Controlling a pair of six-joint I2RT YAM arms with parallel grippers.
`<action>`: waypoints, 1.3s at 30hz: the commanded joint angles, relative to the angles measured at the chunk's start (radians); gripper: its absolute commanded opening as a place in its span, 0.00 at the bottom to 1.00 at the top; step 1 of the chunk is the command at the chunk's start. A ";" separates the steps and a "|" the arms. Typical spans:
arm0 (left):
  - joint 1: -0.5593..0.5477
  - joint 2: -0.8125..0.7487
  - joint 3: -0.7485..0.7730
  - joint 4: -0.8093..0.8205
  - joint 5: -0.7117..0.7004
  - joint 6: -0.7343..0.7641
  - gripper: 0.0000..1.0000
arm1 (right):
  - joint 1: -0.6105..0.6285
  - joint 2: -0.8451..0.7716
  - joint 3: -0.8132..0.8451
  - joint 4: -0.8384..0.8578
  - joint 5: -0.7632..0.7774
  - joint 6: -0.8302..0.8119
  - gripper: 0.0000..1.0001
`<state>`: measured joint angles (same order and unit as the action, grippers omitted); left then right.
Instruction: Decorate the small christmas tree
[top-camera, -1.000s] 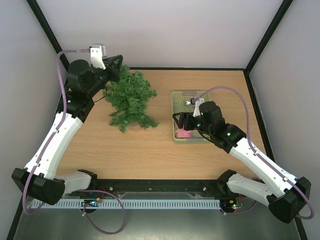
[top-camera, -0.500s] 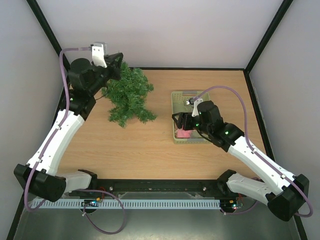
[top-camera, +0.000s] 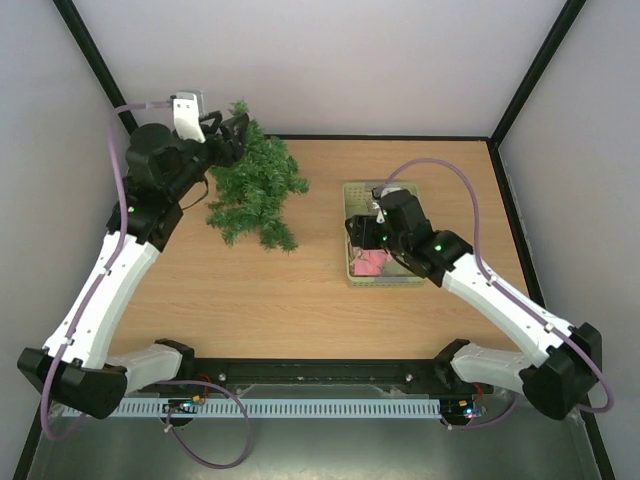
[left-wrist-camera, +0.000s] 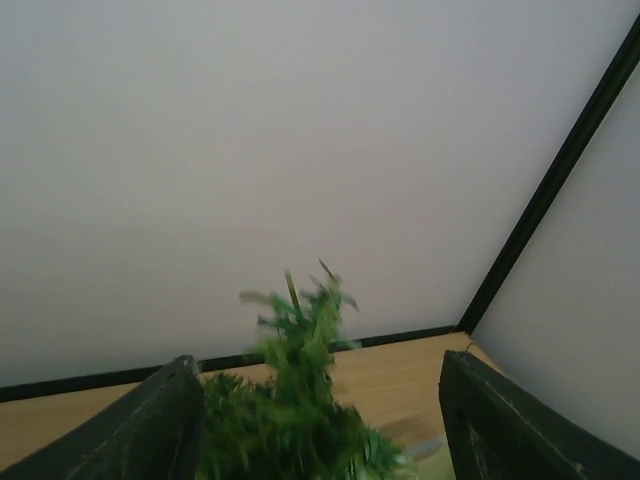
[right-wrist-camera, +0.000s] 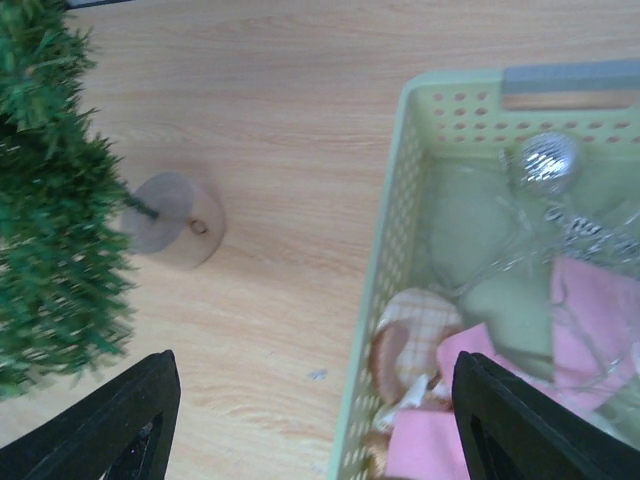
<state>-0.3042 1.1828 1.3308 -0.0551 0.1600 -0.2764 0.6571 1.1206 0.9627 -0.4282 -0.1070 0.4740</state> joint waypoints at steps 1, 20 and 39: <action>-0.001 -0.068 0.047 -0.117 -0.042 0.003 0.72 | 0.004 0.061 0.079 -0.092 0.174 -0.047 0.71; -0.002 -0.511 -0.446 -0.238 -0.094 -0.043 0.99 | -0.056 0.387 0.167 -0.202 0.332 -0.180 0.43; -0.052 -0.617 -0.637 -0.165 -0.203 0.006 0.99 | -0.057 0.448 0.097 -0.125 0.331 -0.050 0.35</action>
<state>-0.3504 0.5701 0.7029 -0.2573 -0.0132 -0.2886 0.6006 1.5562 1.0554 -0.5339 0.0250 0.4282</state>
